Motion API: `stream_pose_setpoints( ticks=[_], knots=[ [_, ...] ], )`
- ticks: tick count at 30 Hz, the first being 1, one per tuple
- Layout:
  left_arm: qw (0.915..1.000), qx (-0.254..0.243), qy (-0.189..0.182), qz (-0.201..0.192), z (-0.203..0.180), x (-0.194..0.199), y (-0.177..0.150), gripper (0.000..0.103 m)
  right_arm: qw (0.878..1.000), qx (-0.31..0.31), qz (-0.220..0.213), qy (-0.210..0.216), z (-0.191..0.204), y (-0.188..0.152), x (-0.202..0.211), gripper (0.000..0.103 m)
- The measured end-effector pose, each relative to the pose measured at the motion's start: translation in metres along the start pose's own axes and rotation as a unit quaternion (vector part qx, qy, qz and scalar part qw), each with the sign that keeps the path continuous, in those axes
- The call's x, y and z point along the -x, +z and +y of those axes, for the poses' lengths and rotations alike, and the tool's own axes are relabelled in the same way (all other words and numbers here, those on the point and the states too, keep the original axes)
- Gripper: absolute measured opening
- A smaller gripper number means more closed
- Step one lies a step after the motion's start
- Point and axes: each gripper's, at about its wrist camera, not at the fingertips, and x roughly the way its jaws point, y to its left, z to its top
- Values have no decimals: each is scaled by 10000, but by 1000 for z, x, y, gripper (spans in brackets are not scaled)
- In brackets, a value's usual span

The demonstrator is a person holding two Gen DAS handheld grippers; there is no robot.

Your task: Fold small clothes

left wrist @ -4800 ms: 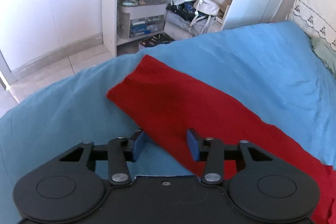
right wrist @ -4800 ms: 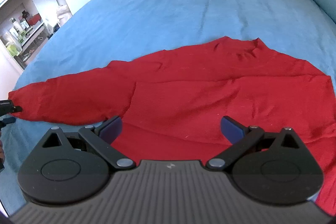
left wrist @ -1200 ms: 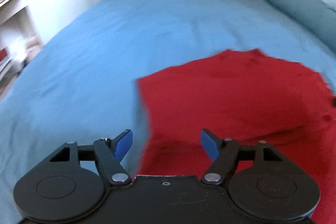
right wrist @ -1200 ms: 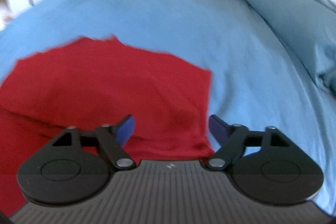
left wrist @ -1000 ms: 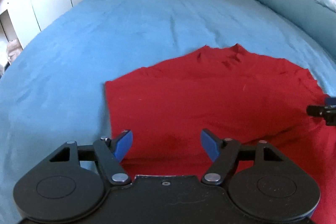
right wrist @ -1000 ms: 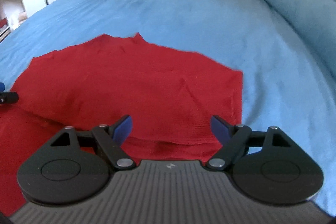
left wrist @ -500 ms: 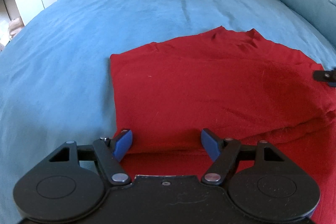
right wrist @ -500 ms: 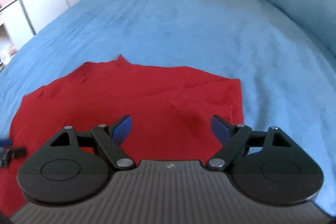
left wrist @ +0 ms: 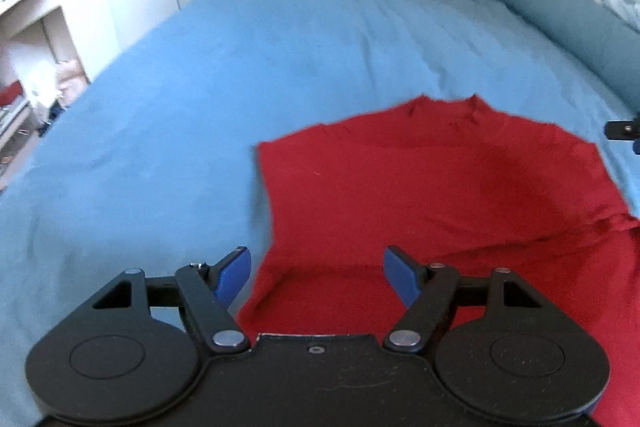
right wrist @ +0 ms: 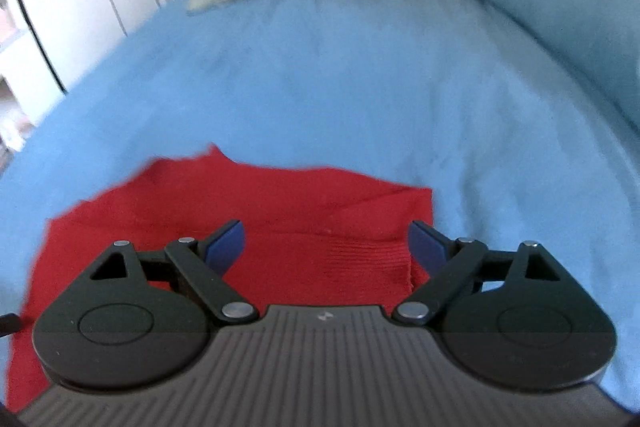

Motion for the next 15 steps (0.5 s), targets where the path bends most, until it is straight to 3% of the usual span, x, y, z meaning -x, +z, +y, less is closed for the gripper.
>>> stream_pose_setpoints(
  ticks=[4, 8, 15],
  knots=[
    [9998, 65, -1, -188, 9, 62, -8, 81, 9995, 125, -215, 204, 5, -3, 76, 103],
    [9993, 144, -195, -302, 20, 110, -33, 86, 9988, 395, -272, 126, 9, -21, 146, 103],
    [9984, 317, -438, -146, 40, 137, -112, 86, 9989, 476, -7, 15, -3, -117, 220, 103]
  ],
)
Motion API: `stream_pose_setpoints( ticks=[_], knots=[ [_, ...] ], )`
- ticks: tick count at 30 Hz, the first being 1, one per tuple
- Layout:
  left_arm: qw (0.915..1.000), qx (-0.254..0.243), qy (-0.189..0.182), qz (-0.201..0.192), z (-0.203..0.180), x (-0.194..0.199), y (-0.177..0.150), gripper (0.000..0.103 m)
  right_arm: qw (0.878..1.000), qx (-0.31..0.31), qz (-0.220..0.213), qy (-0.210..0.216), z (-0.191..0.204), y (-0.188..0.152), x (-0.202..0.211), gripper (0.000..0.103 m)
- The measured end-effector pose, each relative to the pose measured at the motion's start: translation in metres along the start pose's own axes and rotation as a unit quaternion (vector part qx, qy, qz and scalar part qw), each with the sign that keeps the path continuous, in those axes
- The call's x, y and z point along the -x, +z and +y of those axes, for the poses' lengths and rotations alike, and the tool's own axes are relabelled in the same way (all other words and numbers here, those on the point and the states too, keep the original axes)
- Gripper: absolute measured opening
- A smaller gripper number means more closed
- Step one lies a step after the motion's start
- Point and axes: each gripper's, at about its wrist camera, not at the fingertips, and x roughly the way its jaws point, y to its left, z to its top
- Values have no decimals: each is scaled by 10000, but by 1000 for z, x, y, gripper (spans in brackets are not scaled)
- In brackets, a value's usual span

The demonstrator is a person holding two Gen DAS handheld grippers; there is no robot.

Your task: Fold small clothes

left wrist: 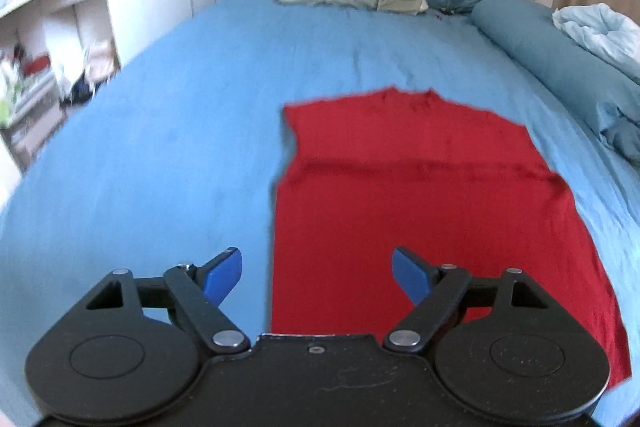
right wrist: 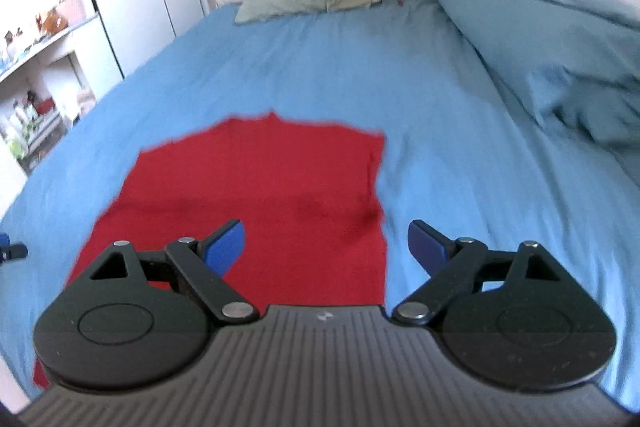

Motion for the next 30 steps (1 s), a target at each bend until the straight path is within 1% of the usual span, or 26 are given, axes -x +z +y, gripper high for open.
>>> stream_pose_setpoints(
  ticks=[3, 5, 7, 8, 11, 12, 13, 15, 17, 21, 22, 26, 28, 29, 30],
  knots=[
    [9999, 93, 64, 43, 8, 1, -39, 85, 9999, -91, 130, -54, -6, -54, 7, 103],
    [9998, 183, 99, 41, 12, -2, -64, 81, 9998, -75, 163, -102, -7, -88, 7, 102],
    [9996, 266, 82, 28, 15, -4, -83, 74, 9998, -79, 173, -89, -6, -116, 7, 100],
    [9995, 294, 66, 10, 16, -5, -93, 72, 9998, -90, 164, -76, -5, -129, 6, 99],
    [9995, 295, -11, -60, 18, -1, -116, 62, 9998, -153, 63, -104, -3, -161, 12, 96],
    [9996, 272, -42, -67, 17, 1, -123, 59, 9997, -209, 65, -128, -4, -168, 15, 94],
    [9996, 248, -92, -55, 15, 3, -128, 58, 9996, -260, 77, -127, -4, -173, 17, 92],
    [9997, 181, -169, -15, 11, 7, -136, 58, 9995, -257, 116, -123, -1, -183, 23, 92],
    [9998, 134, -168, -13, 8, 11, -143, 56, 9993, -211, 180, -249, 4, -193, 28, 90],
    [9994, 291, -187, -21, 11, 16, -151, 48, 9986, -324, 293, -292, 4, -207, 30, 84],
    [9994, 304, -186, -9, 11, 16, -152, 47, 9985, -337, 308, -317, 5, -210, 29, 81],
    [9994, 300, -174, 66, 9, 15, -158, 44, 9983, -349, 271, -373, 8, -216, 26, 78],
    [9994, 293, -152, 87, 7, 14, -158, 41, 9986, -344, 276, -303, 9, -216, 26, 68],
    [9994, 283, -145, 102, 6, 14, -158, 40, 9986, -340, 282, -290, 11, -216, 26, 65],
    [9994, 281, -145, 118, 5, 13, -158, 38, 9986, -340, 281, -279, 12, -217, 26, 61]
  ],
)
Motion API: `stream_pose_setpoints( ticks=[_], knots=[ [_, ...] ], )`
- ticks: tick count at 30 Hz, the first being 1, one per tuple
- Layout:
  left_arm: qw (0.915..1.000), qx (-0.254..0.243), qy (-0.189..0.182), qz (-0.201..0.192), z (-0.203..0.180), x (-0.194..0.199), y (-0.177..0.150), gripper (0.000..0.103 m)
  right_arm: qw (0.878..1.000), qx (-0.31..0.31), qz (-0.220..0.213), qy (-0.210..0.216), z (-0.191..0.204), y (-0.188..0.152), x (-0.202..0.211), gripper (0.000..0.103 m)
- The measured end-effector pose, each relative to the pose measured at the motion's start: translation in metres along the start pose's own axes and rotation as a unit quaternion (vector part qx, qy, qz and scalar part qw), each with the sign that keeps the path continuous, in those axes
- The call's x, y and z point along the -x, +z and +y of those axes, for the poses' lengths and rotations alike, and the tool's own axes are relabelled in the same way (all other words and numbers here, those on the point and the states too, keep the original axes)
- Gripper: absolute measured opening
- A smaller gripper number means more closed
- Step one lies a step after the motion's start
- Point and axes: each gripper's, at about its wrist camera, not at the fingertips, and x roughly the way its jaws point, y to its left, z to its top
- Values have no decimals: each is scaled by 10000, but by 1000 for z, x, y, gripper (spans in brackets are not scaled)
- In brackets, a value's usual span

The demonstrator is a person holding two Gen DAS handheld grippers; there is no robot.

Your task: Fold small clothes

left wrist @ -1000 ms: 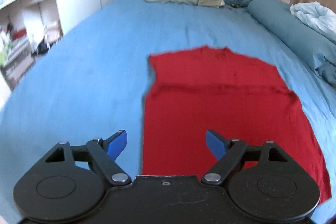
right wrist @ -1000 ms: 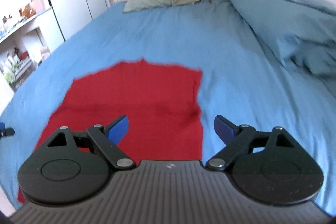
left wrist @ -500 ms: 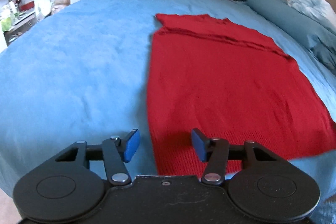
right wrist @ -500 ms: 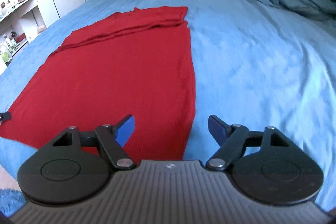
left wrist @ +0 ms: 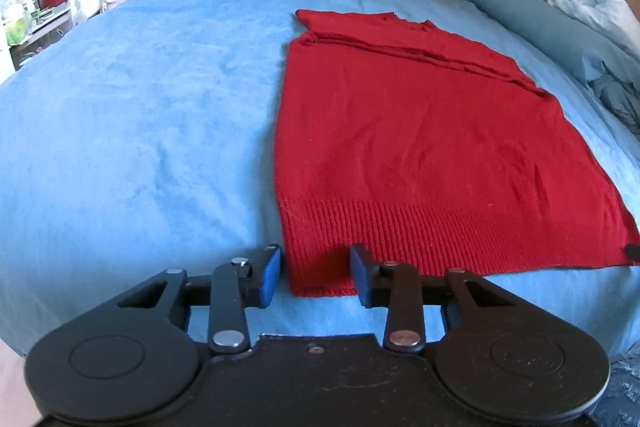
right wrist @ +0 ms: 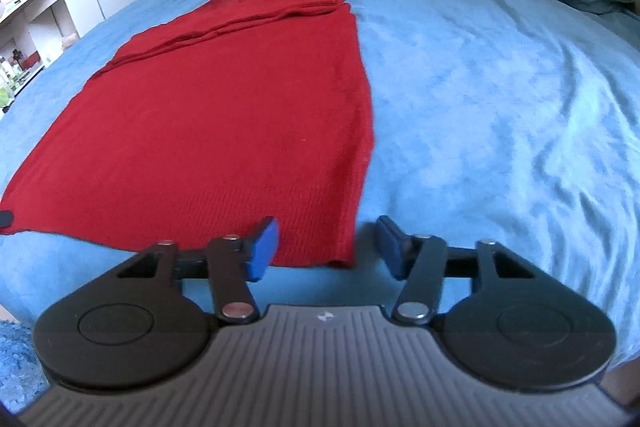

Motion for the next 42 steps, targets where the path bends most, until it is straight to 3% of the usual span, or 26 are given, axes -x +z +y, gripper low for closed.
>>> stream_pose_setpoints(
  ticks=[2, 8, 11, 12, 13, 18, 24, 30, 35, 39, 42],
  knots=[
    [10000, -9, 2, 20, 0, 0, 0, 34, 10000, -20, -19, 26, 1, -1, 1, 53],
    [10000, 2, 13, 64, -1, 0, 2, 30, 9998, -200, -60, 6, -3, -2, 2, 43],
    [10000, 49, -16, 83, 1, 0, 3, 17, 9996, -278, -69, 25, -4, -3, 2, 35],
    [9999, 67, -48, 87, 1, 0, 3, 9, 9996, -280, -72, 42, -5, -3, 2, 30],
    [9999, 88, -60, 87, 1, 1, 4, 7, 9996, -280, -77, 62, -5, -2, 2, 23],
    [9998, 140, -71, -104, -2, 11, 14, 6, 9987, -424, -212, 185, -10, 8, 11, 21],
    [9959, 456, -353, -700, 0, 27, 57, 5, 9920, -889, -564, 694, -21, 49, 23, 21],
    [9938, 446, -384, -944, -4, 5, 124, 5, 9841, -1291, -708, 993, -28, 121, 3, 20],
    [9929, 496, -278, -1047, -14, -25, 218, 5, 9775, -1588, -731, 1183, -27, 215, -27, 20],
    [9901, 643, -126, -1241, -25, -73, 305, 5, 9780, -1571, -795, 1122, -26, 304, -74, 20],
    [9909, 759, 77, -1108, -33, -134, 353, 5, 9838, -1383, -725, 876, -26, 353, -135, 20]
  ],
)
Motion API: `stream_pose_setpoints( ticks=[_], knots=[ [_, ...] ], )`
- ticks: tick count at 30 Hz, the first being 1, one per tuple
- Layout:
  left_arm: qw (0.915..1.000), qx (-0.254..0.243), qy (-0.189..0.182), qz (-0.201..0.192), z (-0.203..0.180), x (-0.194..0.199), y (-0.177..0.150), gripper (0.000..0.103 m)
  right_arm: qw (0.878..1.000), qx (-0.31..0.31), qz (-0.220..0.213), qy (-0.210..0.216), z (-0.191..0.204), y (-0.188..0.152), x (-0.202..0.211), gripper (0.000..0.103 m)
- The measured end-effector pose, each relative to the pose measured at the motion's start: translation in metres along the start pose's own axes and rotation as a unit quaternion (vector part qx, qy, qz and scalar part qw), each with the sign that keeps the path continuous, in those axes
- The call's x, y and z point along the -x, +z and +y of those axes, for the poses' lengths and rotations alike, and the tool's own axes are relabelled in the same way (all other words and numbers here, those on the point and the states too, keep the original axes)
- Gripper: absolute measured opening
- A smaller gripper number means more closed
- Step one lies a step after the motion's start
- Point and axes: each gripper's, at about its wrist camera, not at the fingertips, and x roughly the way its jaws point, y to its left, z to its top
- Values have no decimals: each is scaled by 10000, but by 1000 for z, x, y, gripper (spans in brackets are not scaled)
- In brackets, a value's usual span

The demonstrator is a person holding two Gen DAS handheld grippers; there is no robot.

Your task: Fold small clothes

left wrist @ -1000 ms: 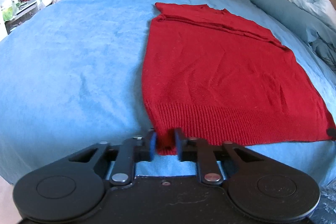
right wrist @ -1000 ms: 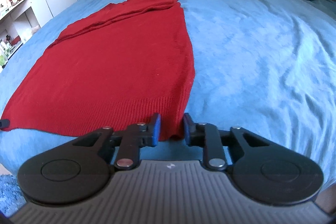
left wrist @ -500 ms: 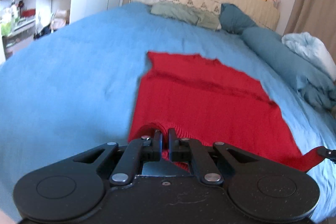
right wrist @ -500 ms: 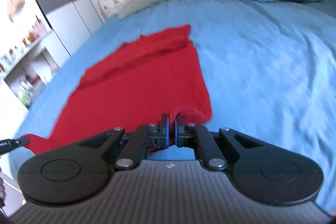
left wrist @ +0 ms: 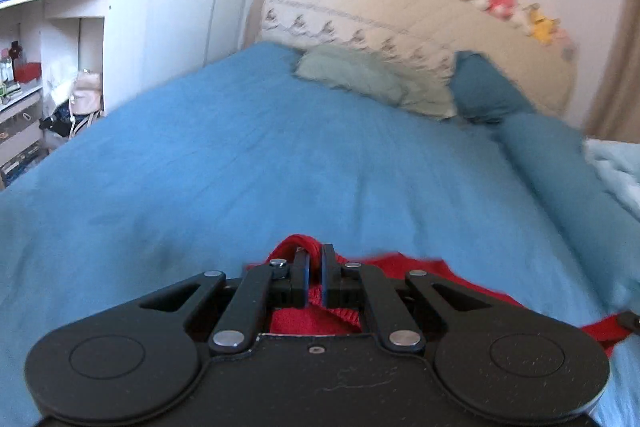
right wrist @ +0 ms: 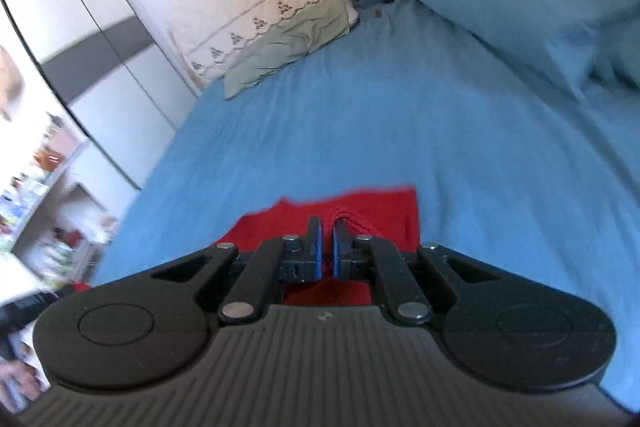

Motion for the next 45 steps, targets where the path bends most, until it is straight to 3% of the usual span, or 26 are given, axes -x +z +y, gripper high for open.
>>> stream_pose_setpoints(
  ticks=[4, 6, 11, 12, 13, 15, 16, 17, 21, 25, 27, 32, 36, 38, 40, 45],
  knots=[
    [9976, 159, 569, 359, -6, -97, -3, 5, 9989, -95, 333, -319, -19, 12, -106, 20],
    [9953, 224, 778, 528, -3, -127, -9, 5, 9970, -147, 507, -565, -27, 10, -141, 20],
    [9940, 353, 781, 684, 3, -149, -13, 10, 9969, 120, 490, -603, -25, 13, -170, 22],
    [9943, 351, 750, 665, 4, -147, -10, 23, 9965, 289, 485, -617, -21, 16, -172, 27],
    [9947, 341, 733, 635, 7, -144, -5, 50, 9962, 365, 494, -612, -18, 17, -171, 44],
    [9960, 225, 750, 431, 10, -124, 0, 74, 9965, 516, 394, -524, -11, 16, -159, 76],
    [9966, 127, 753, 311, 9, -113, 2, 74, 9965, 617, 290, -490, -6, 12, -150, 85],
    [9971, -3, 702, 297, 7, -106, 4, 74, 9964, 695, 251, -404, -1, 9, -141, 86],
    [9950, -638, 263, 720, -7, -81, -23, 75, 9945, 859, 584, -95, 14, -25, -119, 97],
    [9825, -1022, 132, 1549, -13, -91, -73, 76, 9898, 780, 1102, -447, 7, -70, -133, 97],
    [9764, -1037, 261, 1877, -8, -101, -93, 76, 9906, 637, 1038, -618, -8, -84, -133, 94],
    [9754, -1269, 291, 1780, -12, -102, -100, 77, 9911, 641, 920, -711, -17, -83, -130, 88],
    [9764, -1565, 368, 1439, -31, -71, -87, 78, 9916, 718, 939, -527, -8, -65, -114, 89],
    [9773, -1657, 242, 1295, -41, -55, -80, 82, 9926, 845, 695, -534, -6, -55, -90, 92],
    [9773, -1685, 173, 1273, -57, -39, -77, 101, 9915, 980, 617, -597, -9, -48, -70, 94],
    [9774, -1606, -118, 1370, -95, -36, -84, 101, 9837, 1233, 1028, -812, -30, -55, -64, 92]
  ],
)
